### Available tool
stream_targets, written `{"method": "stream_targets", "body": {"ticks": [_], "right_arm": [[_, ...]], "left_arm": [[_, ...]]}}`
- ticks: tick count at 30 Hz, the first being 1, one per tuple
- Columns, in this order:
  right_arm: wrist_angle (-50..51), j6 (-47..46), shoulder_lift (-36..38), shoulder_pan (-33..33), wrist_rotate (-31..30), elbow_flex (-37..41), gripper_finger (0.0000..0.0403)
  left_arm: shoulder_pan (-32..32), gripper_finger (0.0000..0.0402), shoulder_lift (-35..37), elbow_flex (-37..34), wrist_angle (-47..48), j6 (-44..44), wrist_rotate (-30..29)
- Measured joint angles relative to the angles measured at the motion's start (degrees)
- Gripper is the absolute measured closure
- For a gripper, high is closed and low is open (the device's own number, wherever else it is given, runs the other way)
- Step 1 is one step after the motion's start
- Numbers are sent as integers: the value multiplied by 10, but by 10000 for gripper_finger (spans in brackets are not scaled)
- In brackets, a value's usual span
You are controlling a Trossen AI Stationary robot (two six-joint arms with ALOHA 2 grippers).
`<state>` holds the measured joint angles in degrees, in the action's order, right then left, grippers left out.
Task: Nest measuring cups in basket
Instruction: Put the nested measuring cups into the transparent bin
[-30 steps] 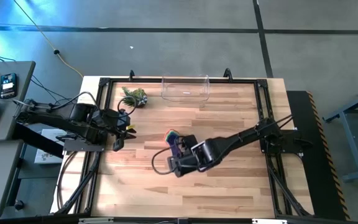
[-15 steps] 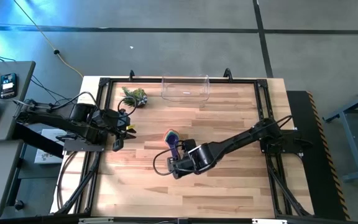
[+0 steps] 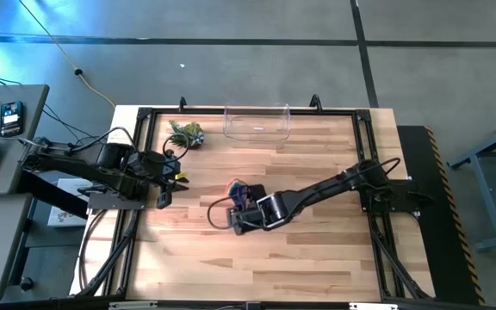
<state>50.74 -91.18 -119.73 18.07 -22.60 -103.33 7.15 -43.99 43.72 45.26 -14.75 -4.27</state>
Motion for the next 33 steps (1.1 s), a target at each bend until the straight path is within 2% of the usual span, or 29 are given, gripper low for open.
{"method": "stream_targets", "body": {"ticks": [13,18,24,33], "right_arm": [[-22,62,-13,-20,-42,4,136],[-72,62,-44,-10,-12,4,159],[-68,62,-46,-8,19,4,182],[-67,83,-45,-10,85,4,187]], "left_arm": [[0,298,0,0,0,-21,-40],[0,298,0,0,-1,-32,-54],[0,298,0,0,-1,-46,-71],[0,298,0,0,-1,-62,-81]]}}
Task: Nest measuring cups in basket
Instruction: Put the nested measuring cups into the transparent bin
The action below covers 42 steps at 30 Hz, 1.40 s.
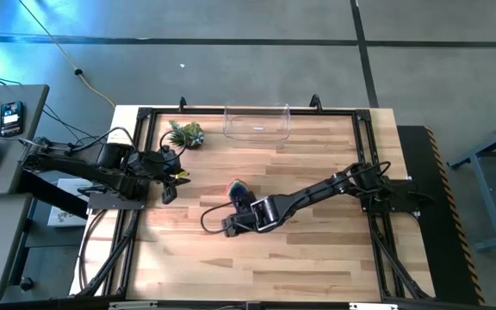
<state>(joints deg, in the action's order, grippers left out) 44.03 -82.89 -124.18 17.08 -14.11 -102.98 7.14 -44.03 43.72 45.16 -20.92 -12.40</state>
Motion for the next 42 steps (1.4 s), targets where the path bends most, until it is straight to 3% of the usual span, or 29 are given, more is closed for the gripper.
{"method": "stream_targets", "body": {"ticks": [15,21,28,42], "right_arm": [[37,12,0,-17,51,0,178],[42,31,0,-23,21,0,150],[42,54,0,-32,-24,0,146],[29,49,-23,-36,-12,-1,146]], "left_arm": [[0,298,-1,0,0,-15,-23],[0,298,-5,0,-2,-15,-42],[0,298,-5,0,-5,-15,-43],[0,298,-5,0,-4,-15,-43]]}}
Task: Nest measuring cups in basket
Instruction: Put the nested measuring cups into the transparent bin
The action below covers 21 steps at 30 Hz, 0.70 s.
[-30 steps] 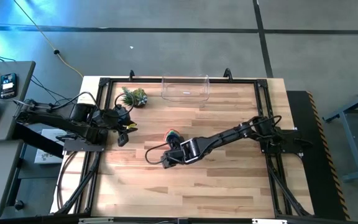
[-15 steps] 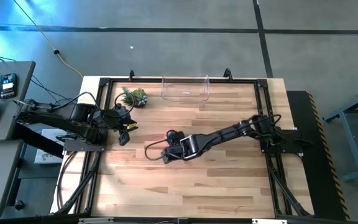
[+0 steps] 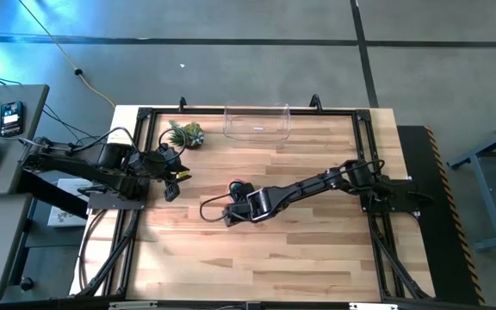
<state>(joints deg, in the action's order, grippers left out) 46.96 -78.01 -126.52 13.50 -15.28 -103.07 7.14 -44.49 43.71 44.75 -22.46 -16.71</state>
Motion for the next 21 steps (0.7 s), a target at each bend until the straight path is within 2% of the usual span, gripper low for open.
{"method": "stream_targets", "body": {"ticks": [11,21], "right_arm": [[-12,0,-20,-2,-1,0,146],[-19,0,-32,-7,-32,0,146]], "left_arm": [[0,298,0,0,0,0,0],[0,298,0,0,0,0,0]]}}
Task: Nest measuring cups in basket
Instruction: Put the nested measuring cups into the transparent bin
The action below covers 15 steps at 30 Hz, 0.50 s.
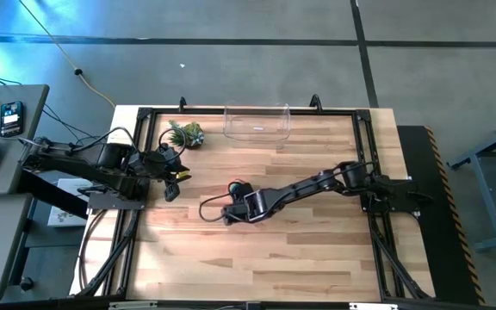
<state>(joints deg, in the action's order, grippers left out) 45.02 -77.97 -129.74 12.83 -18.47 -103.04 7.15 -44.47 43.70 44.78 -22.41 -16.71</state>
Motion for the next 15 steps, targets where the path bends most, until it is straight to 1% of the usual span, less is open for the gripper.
{"method": "stream_targets", "body": {"ticks": [8,12,15], "right_arm": [[-16,-1,-16,-4,-10,0,146],[-27,-7,-25,-8,-3,0,146],[-34,-11,-26,-10,10,0,156]], "left_arm": [[0,298,0,0,3,1,0],[0,298,0,0,3,9,0],[0,298,0,0,4,10,0]]}}
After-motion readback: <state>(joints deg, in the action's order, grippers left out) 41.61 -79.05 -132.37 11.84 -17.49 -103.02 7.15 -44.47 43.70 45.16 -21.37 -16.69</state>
